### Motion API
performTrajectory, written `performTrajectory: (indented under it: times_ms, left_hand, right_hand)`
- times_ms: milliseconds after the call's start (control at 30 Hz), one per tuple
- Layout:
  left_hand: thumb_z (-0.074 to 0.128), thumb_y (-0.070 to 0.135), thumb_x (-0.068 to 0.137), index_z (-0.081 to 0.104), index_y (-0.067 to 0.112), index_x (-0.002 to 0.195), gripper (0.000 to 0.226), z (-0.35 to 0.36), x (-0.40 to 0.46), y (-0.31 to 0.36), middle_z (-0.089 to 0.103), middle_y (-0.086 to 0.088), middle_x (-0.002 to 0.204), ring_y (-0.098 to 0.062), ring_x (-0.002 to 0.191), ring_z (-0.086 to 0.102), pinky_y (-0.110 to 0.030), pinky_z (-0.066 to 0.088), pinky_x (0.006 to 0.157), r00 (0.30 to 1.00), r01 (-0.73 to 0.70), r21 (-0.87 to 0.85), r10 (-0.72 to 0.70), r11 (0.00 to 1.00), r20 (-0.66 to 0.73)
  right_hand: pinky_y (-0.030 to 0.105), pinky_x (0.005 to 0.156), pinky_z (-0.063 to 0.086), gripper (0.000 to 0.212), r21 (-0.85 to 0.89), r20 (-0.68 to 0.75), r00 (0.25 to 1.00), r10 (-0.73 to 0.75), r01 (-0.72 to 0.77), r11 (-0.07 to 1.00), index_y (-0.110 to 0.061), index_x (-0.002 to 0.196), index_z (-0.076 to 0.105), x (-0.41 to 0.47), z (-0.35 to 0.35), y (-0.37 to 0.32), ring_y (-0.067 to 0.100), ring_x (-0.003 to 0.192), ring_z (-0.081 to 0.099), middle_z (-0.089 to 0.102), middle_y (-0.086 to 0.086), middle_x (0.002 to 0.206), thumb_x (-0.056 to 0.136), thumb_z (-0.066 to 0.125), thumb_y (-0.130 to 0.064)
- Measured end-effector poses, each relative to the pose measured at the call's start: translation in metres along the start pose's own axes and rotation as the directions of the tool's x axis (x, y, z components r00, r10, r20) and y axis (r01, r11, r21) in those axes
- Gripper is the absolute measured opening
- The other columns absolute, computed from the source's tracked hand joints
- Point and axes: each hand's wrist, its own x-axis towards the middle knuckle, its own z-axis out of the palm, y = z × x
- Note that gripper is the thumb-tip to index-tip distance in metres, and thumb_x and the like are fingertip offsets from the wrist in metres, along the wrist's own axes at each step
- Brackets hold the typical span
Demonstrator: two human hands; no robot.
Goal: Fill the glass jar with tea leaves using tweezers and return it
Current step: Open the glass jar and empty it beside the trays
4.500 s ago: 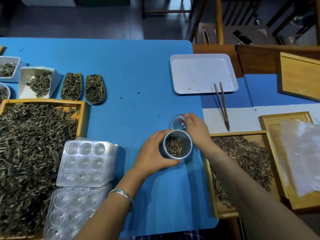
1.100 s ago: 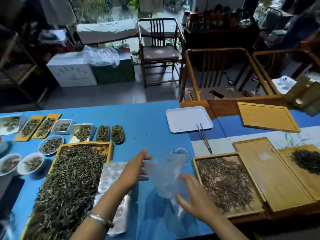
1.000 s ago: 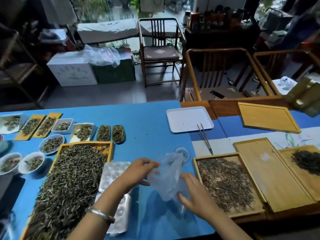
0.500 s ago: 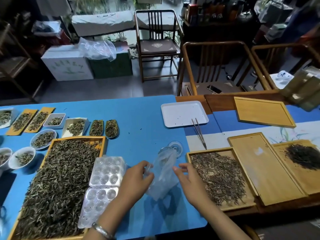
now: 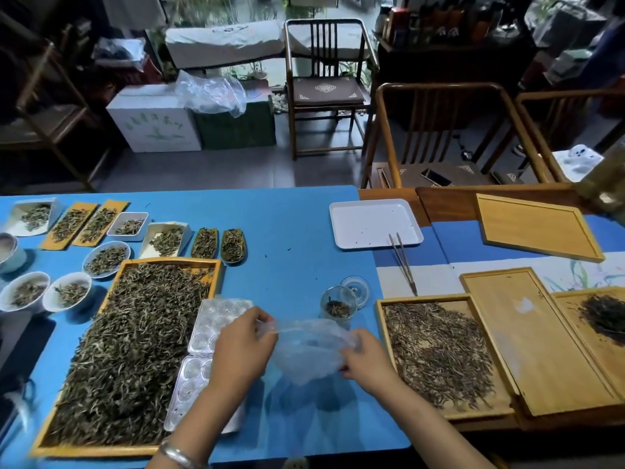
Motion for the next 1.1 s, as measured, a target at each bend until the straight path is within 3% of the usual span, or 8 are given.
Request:
performTrajectory:
  times_ms: [167,300,400,500,700,833,967,1100]
  left_hand:
    - [0.075,0.069,0.051,0.056,0.044,0.108,0.065,-0.018,-0.005,0.007,0.062,0.012,0.093,-0.002,0.068,0.064,-0.012,0.044,0.05,0.986,0.008,-0.225,0.029,0.974,0.162]
    - [0.085,0.068,0.042,0.027,0.056,0.138,0.113,-0.034,-0.001,-0.006,0.04,0.021,0.136,0.013,0.117,0.044,-0.02,0.039,0.095,0.926,-0.147,-0.248,0.221,0.957,0.307]
    - [0.087,0.067,0.041,0.007,0.051,0.147,0.135,-0.027,0.0,-0.01,0.014,0.032,0.149,0.011,0.138,0.018,-0.018,0.023,0.11,0.808,-0.368,-0.115,0.379,0.922,0.451]
    - [0.088,0.059,0.05,0.016,0.048,0.144,0.119,-0.002,0.0,-0.004,0.02,0.037,0.143,0.014,0.133,0.025,-0.009,0.023,0.108,0.732,-0.512,-0.112,0.5,0.852,0.463]
    - [0.077,0.054,0.062,0.041,0.057,0.12,0.068,0.024,-0.001,-0.009,0.051,0.029,0.121,0.011,0.109,0.051,-0.021,0.046,0.09,0.823,-0.415,-0.112,0.425,0.903,0.375]
    - [0.078,0.047,0.063,0.049,0.052,0.112,0.057,0.02,0.002,-0.015,0.057,0.03,0.112,0.01,0.104,0.055,-0.011,0.043,0.085,0.879,-0.348,-0.13,0.372,0.928,0.298]
    - [0.075,0.048,0.063,0.05,0.051,0.107,0.051,0.012,0.005,-0.015,0.057,0.029,0.108,0.008,0.101,0.055,-0.02,0.046,0.085,0.892,-0.33,-0.063,0.333,0.942,0.306]
    - [0.067,0.055,0.064,0.047,0.047,0.115,0.055,0.009,0.009,-0.012,0.053,0.028,0.115,0.008,0.105,0.052,-0.025,0.048,0.085,0.884,-0.378,0.072,0.336,0.923,0.326]
  right_hand:
    - [0.021,0.06,0.055,0.023,0.199,0.183,0.983,0.012,-0.049,0.979,-0.02,0.104,0.061,0.0,0.001,-0.005,0.015,0.089,0.065,0.065,0.0,0.103,0.085,0.059,-0.006]
    - [0.023,0.063,0.055,0.026,0.244,0.23,0.973,0.036,-0.094,0.965,-0.019,0.106,0.061,0.005,-0.002,-0.009,0.016,0.091,0.067,0.068,0.003,0.103,0.085,0.055,-0.004]
    - [0.026,0.063,0.055,0.027,0.21,0.259,0.966,0.027,-0.083,0.974,-0.016,0.103,0.062,0.008,-0.002,-0.009,0.012,0.081,0.07,0.072,0.004,0.091,0.084,0.048,-0.004]
    - [0.023,0.062,0.054,0.023,0.158,0.286,0.958,0.022,-0.07,0.985,-0.011,0.103,0.063,0.01,0.002,-0.007,0.008,0.075,0.069,0.073,-0.004,0.079,0.086,0.05,0.0]
    - [0.028,0.064,0.056,0.02,0.18,0.275,0.96,0.052,-0.104,0.978,-0.014,0.101,0.063,0.014,-0.006,-0.002,0.013,0.077,0.069,0.071,0.002,0.09,0.083,0.06,-0.004]
    - [0.032,0.073,0.059,0.02,0.192,0.274,0.958,0.082,-0.138,0.972,-0.01,0.111,0.057,0.019,-0.02,0.008,0.019,0.078,0.07,0.068,0.008,0.096,0.094,0.056,-0.019]
    - [0.027,0.062,0.055,0.022,0.289,0.199,0.974,0.11,-0.166,0.943,-0.006,0.104,0.058,0.025,-0.033,0.012,0.019,0.068,0.066,0.066,0.007,0.084,0.096,0.053,-0.026]
    - [0.024,0.071,0.05,0.019,-0.041,-0.062,0.994,-0.092,0.09,0.995,-0.015,0.107,0.055,0.04,-0.052,0.031,0.015,0.083,0.061,0.06,0.007,0.104,0.09,0.062,-0.017]
